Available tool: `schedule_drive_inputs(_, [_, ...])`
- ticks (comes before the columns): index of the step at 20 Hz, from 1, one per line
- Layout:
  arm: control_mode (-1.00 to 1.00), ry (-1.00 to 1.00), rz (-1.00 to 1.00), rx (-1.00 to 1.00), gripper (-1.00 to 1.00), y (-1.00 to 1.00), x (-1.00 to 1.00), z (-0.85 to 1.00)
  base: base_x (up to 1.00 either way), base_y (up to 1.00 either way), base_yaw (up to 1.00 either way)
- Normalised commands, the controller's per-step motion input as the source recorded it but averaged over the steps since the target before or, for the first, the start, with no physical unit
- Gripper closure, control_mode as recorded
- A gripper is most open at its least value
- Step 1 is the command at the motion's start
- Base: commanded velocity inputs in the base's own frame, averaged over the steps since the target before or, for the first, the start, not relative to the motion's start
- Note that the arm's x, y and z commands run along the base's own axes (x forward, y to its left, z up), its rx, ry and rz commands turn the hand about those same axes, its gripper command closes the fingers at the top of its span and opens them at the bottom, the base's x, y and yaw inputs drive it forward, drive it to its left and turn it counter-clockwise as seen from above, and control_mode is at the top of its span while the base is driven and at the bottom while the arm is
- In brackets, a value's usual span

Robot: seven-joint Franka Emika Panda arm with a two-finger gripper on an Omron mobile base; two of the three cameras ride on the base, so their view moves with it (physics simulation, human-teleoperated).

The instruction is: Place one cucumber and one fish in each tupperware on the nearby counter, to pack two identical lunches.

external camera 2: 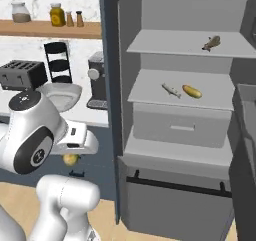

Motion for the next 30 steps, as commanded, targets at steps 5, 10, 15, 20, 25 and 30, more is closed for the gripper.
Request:
schedule_drive_inputs(5, [1.0, 0.0, 0.0, 0.0, 1.0, 0.0, 0.0, 0.0, 0.13, 1.0, -0.02])
schedule_drive_inputs(10, [1.0, 0.0, 0.0, 0.0, 1.0, 0.0, 0.0, 0.0, 0.68, 0.81, -0.02])
schedule_drive_inputs(15, [1.0, 0.0, 0.0, 0.0, 1.0, 0.0, 0.0, 0.0, 0.7, 0.98, -0.03])
schedule_drive_inputs(20, [1.0, 0.0, 0.0, 0.0, 1.0, 0.0, 0.0, 0.0, 0.37, 1.0, 0.0])
schedule_drive_inputs(25, [1.0, 0.0, 0.0, 0.0, 1.0, 0.0, 0.0, 0.0, 0.27, 1.0, 0.0])
schedule_drive_inputs(30, [1.0, 0.0, 0.0, 0.0, 1.0, 0.0, 0.0, 0.0, 0.41, 1.0, 0.0])
